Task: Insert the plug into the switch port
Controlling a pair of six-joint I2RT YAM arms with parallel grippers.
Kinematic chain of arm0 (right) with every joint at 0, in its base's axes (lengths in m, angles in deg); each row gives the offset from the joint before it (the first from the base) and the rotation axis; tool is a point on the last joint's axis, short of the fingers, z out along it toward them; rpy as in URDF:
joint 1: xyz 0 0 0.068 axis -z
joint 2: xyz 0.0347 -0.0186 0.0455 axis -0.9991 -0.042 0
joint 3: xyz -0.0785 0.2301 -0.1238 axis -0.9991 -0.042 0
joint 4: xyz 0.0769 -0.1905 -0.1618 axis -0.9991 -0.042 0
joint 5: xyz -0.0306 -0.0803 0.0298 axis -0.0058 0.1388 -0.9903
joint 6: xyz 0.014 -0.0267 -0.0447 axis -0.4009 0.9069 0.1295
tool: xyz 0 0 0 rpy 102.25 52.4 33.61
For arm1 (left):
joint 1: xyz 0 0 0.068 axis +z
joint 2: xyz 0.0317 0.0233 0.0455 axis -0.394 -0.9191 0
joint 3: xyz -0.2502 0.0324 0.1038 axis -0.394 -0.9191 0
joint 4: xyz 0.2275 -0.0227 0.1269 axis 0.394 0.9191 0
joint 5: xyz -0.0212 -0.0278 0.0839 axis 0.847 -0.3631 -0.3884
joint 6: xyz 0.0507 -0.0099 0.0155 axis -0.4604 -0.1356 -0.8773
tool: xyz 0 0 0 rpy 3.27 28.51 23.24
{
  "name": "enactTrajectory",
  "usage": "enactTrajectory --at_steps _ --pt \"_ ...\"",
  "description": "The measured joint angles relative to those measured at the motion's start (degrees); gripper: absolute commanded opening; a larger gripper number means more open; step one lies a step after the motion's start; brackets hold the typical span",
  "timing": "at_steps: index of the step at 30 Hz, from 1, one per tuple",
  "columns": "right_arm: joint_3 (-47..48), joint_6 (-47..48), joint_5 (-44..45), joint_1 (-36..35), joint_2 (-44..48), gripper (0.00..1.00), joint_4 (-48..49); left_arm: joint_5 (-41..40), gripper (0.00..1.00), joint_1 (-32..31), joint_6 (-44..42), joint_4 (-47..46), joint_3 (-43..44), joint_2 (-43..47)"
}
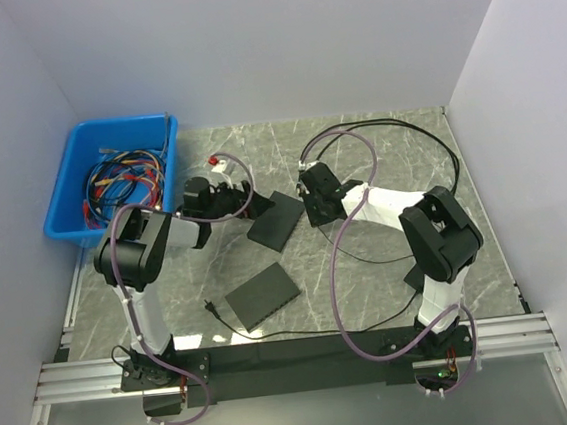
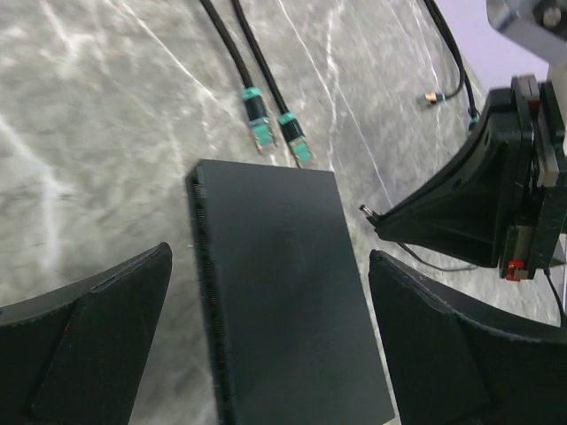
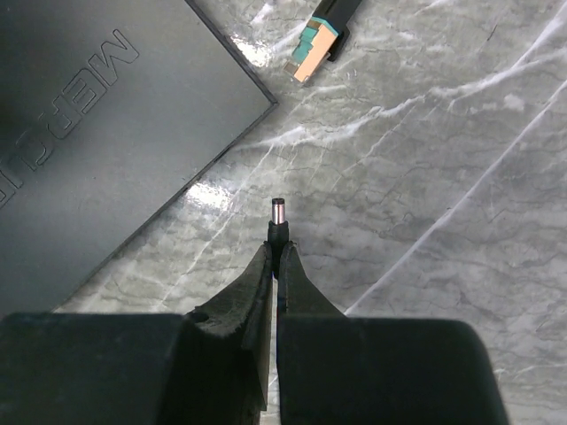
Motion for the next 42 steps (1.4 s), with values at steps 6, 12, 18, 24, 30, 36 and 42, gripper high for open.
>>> enactTrajectory --at_steps 6,12,18,24,30,36,42 --pt "0.0 0.0 -0.8 0.0 -0.8 0.0 0.3 -0.6 0.96 -1.1 -1.3 1.5 0.7 -0.6" --pt "0.7 0.0 -1.0 0.0 -2.5 0.0 0.6 -0.9 0.93 -1.2 -1.3 2.2 2.0 -1.7" --pt "1.4 0.0 -1.0 0.0 -2.7 0.0 0.7 -1.3 0.91 -1.8 -1.3 4.0 4.6 -3.6" --pt "1.4 0.0 -0.8 0.0 -2.7 0.0 0.8 -1.5 0.89 -3.3 -1.3 6.5 7.4 -4.8" --pt "1.4 0.0 -0.7 -0.3 -2.7 0.0 0.8 -1.7 0.89 -5.6 -2.2 8.6 12.0 -7.2" --pt "1.4 0.0 -0.7 -0.3 -2.7 0.0 0.9 -1.9 0.89 -6.9 -2.8 10.5 13.5 -8.2" --pt "1.4 0.0 -0.7 -0.7 -2.7 0.0 0.8 -1.9 0.89 -7.0 -3.3 11.5 14.2 -8.2"
